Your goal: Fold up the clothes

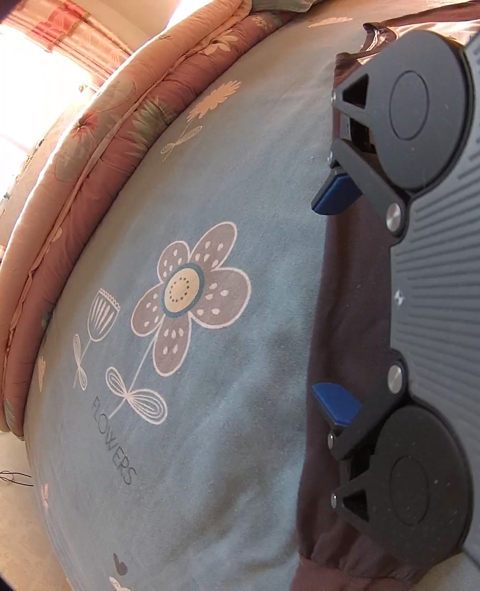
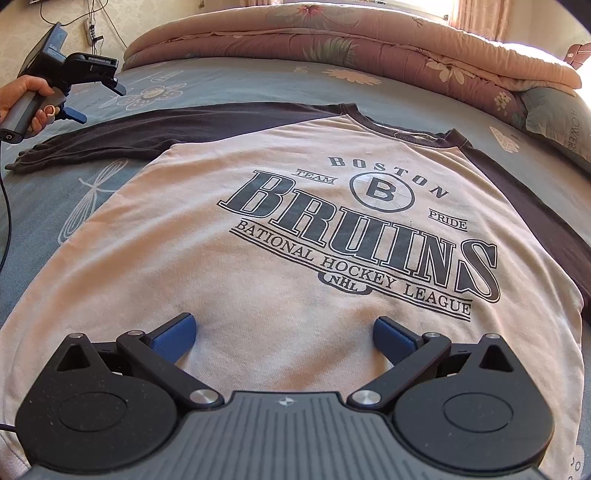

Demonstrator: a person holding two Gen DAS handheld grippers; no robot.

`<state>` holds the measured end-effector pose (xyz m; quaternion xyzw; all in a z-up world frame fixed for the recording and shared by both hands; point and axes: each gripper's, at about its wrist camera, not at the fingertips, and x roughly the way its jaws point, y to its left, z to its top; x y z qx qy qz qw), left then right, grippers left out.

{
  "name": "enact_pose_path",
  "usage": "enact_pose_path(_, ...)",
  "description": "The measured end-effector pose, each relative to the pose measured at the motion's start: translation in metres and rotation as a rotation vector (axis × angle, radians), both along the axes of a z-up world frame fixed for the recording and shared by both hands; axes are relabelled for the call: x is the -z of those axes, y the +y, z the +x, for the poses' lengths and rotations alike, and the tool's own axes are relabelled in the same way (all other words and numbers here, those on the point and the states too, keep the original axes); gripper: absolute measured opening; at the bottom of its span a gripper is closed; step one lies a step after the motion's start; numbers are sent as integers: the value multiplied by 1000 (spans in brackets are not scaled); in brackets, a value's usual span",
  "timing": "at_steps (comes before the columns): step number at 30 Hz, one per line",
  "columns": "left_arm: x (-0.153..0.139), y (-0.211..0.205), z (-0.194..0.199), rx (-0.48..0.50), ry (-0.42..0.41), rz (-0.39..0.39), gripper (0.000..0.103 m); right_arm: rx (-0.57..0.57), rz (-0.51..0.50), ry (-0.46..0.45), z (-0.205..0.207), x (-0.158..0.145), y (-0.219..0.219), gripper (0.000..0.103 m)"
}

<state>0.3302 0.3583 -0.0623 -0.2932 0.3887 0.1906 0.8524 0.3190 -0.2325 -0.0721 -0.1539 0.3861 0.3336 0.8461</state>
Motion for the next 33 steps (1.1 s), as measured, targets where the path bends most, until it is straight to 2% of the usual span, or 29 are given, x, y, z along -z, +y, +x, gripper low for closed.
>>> enact_pose_path(3,10,8,-20,-1,31,-80,97,3,0,-2,-1,0,0,103)
enact_pose_path(4,16,12,-23,-14,44,-78,97,3,0,-2,-1,0,0,103)
enact_pose_path(6,26,19,-28,-57,61,-39,97,4,2,-4,-1,1,1,103)
enact_pose_path(15,19,42,-15,-233,47,42,97,3,8,-16,0,2,2,103)
enact_pose_path(21,-3,-65,2,118,10,132,98,7,4,-14,-2,1,2,103)
enact_pose_path(22,-5,-87,7,180,14,172,98,7,4,-14,-2,1,2,103)
enact_pose_path(25,0,-149,24,321,41,360,98,8,3,-14,-2,1,2,103)
enact_pose_path(26,4,-163,27,345,41,391,98,8,4,-14,-2,1,2,103)
enact_pose_path(29,20,-186,32,404,61,384,98,8,2,-15,-2,1,2,103)
enact_pose_path(30,26,-193,30,421,71,415,98,7,1,-14,-2,1,2,103)
enact_pose_path(33,31,-196,14,439,63,449,100,5,-1,-11,-2,1,1,103)
